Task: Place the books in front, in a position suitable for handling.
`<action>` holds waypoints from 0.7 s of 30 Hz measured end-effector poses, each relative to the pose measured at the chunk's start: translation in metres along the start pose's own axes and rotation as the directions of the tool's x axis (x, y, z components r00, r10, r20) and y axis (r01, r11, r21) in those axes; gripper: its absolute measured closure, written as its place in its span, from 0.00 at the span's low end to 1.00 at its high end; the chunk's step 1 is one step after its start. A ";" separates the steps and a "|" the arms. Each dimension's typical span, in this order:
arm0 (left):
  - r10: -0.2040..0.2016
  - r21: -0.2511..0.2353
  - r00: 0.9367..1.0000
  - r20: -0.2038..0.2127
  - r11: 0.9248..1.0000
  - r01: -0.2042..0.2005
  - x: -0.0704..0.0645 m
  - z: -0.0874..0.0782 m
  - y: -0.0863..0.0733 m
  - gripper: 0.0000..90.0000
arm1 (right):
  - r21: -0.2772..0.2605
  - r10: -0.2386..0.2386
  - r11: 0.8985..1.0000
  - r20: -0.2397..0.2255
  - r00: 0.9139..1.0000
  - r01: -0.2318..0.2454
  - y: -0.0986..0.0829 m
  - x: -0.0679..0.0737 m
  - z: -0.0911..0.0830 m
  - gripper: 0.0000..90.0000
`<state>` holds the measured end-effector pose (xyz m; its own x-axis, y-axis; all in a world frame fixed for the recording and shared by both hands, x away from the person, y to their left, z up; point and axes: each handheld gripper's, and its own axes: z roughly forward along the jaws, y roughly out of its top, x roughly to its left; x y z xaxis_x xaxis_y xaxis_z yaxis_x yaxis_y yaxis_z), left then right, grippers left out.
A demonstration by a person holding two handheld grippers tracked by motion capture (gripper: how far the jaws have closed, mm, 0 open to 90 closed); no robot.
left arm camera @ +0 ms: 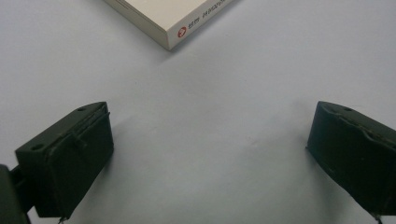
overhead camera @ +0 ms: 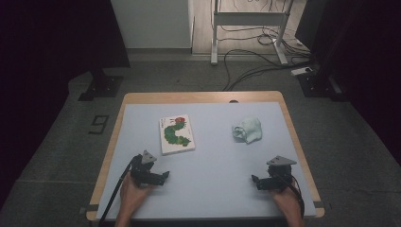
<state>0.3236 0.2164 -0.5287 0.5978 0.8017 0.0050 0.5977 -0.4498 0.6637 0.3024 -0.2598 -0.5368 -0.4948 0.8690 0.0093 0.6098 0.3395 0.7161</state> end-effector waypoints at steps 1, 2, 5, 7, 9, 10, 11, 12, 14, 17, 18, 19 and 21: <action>0.000 0.000 1.000 0.000 1.000 0.000 0.000 0.000 0.000 0.00 | 0.000 0.000 1.000 0.000 1.000 0.000 0.000 0.000 0.000 0.00; -0.001 0.001 1.000 0.001 1.000 0.001 0.000 0.000 0.000 0.00 | 0.001 0.001 1.000 0.000 1.000 -0.001 0.000 0.000 0.000 0.00; -0.003 0.001 1.000 0.001 1.000 0.003 0.000 0.000 0.000 0.00 | 0.001 0.001 1.000 0.000 1.000 -0.001 0.000 0.000 0.000 0.00; -0.003 0.001 1.000 0.001 1.000 0.003 0.000 0.000 0.000 0.00 | 0.001 0.001 1.000 0.000 1.000 -0.001 0.000 0.000 0.000 0.00; -0.003 0.001 1.000 0.001 1.000 0.003 0.000 0.000 0.000 0.00 | 0.001 0.001 1.000 0.000 1.000 -0.001 0.000 0.000 0.000 0.00; -0.003 0.001 1.000 0.000 1.000 0.003 0.000 0.000 0.000 0.00 | 0.001 0.001 1.000 0.000 1.000 -0.001 0.000 0.000 0.000 0.00; -0.004 0.001 1.000 0.000 1.000 0.004 0.000 0.000 0.000 0.00 | 0.001 0.001 1.000 0.000 1.000 -0.001 0.000 0.000 0.000 0.00; -0.005 0.001 1.000 0.000 1.000 0.005 0.000 0.000 0.000 0.00 | 0.001 0.001 1.000 0.000 1.000 -0.001 0.000 0.000 0.000 0.00; -0.005 0.001 1.000 0.000 1.000 0.005 0.000 0.000 0.000 0.00 | 0.001 0.000 1.000 0.000 1.000 0.000 0.000 0.000 0.000 0.00; -0.005 0.001 1.000 0.000 1.000 0.005 0.000 0.000 0.000 0.00 | 0.002 0.000 1.000 0.000 1.000 0.000 0.000 0.000 0.000 0.00; -0.006 0.001 1.000 0.000 1.000 0.006 0.000 0.000 0.000 0.00 | 0.003 0.000 1.000 -0.001 1.000 0.000 0.000 0.000 0.000 0.00; -0.006 0.001 1.000 0.000 1.000 0.006 0.000 0.000 0.000 0.00 | 0.003 0.001 1.000 -0.002 1.000 -0.001 0.000 0.000 0.000 0.00; -0.007 0.001 1.000 -0.001 1.000 0.007 0.000 0.000 0.000 0.00 | 0.008 0.003 1.000 0.000 1.000 -0.003 0.001 0.000 0.000 0.00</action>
<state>0.3236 0.2165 -0.5287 0.5932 0.8050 0.0014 0.6023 -0.4450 0.6628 0.3030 -0.2595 -0.5359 -0.4932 0.8698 0.0115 0.6162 0.3400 0.7104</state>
